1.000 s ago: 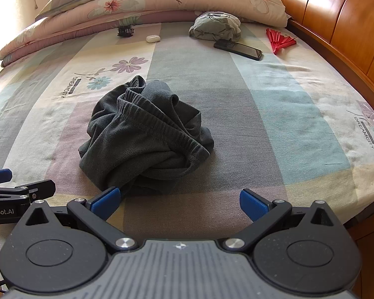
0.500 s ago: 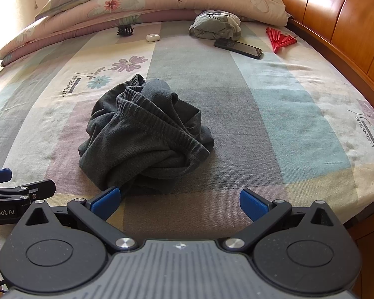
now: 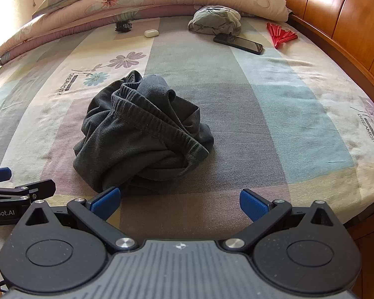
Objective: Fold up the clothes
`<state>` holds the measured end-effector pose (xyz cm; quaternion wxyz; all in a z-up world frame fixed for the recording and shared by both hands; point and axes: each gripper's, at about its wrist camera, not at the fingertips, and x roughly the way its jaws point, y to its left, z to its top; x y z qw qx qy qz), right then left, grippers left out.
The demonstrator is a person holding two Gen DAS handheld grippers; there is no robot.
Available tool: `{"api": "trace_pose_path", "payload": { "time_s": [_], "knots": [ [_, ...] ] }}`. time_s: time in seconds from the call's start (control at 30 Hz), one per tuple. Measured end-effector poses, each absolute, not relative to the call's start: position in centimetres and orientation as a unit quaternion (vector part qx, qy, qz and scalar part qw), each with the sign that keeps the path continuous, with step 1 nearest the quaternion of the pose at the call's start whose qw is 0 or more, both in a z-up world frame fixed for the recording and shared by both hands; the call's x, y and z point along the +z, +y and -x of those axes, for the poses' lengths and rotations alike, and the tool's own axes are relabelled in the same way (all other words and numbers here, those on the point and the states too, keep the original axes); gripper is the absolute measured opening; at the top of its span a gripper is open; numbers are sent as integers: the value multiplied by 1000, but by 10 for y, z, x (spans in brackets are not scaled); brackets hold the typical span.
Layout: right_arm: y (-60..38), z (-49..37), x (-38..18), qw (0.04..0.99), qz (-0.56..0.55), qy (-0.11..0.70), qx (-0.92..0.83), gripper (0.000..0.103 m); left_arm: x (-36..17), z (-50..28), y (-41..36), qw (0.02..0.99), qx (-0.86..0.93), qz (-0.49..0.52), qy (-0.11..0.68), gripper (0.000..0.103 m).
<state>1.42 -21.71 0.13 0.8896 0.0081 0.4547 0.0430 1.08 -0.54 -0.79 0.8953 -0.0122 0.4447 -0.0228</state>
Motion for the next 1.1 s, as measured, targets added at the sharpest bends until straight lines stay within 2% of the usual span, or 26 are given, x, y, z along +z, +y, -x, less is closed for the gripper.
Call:
{"api": "trace_pose_path", "payload": {
  "time_s": [1.1],
  "knots": [
    [-214,-78,-32,878,-9,469,99,103,-37,-106,-48,880,-86,-67,462,102]
  ]
}}
